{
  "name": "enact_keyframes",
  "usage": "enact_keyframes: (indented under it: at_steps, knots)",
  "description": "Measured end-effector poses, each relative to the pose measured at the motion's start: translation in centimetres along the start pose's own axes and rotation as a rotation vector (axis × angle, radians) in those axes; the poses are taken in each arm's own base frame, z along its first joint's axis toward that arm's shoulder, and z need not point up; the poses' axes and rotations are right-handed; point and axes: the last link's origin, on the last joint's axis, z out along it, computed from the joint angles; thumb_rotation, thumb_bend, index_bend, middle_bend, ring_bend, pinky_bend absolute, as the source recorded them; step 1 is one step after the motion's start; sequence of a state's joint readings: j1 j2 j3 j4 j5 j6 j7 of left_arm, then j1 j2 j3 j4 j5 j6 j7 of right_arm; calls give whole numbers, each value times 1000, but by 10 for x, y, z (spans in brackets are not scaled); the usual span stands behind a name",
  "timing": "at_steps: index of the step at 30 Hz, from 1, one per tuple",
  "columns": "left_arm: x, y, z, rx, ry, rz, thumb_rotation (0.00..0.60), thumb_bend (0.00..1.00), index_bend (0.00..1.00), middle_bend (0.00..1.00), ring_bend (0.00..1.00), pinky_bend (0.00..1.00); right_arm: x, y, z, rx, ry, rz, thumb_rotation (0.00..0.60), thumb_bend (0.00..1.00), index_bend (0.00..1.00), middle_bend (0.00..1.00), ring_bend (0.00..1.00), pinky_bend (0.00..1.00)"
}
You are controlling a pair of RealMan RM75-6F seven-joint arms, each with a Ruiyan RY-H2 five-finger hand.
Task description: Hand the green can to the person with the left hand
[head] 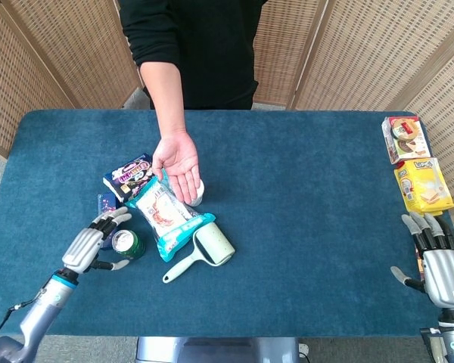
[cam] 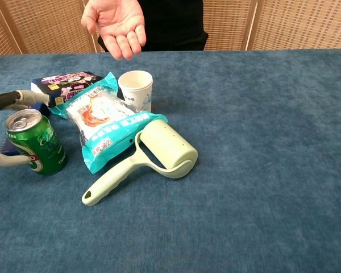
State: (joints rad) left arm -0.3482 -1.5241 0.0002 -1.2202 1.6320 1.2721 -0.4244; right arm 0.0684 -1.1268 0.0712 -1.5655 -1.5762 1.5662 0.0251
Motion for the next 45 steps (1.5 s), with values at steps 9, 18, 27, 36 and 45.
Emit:
enact_keyframes:
  at_steps: [9,18,27,36,45]
  knots:
    - [-4,6,7,15,75,36,600,374,630,626,482,467,-1,-1,-1,3,-8,1,597,0,6,0,19,29]
    - [6,19,4,-32,141,-16,600,369,640,639,495,472,-2,-1,0,0,-10,-1,600,0,7,0,18,29]
    - [36,55,-4,-145,192,-66,600,345,639,640,495,472,-3,-2,0,3,-15,-2,599,0,8,0,19,30]
    - [102,123,18,-236,340,67,600,328,639,639,495,472,-5,-2,0,3,-21,-9,600,0,10,0,19,29]
    - [146,161,66,-197,399,178,600,328,640,640,496,471,-8,-1,2,-6,-33,-16,599,0,11,0,18,26]
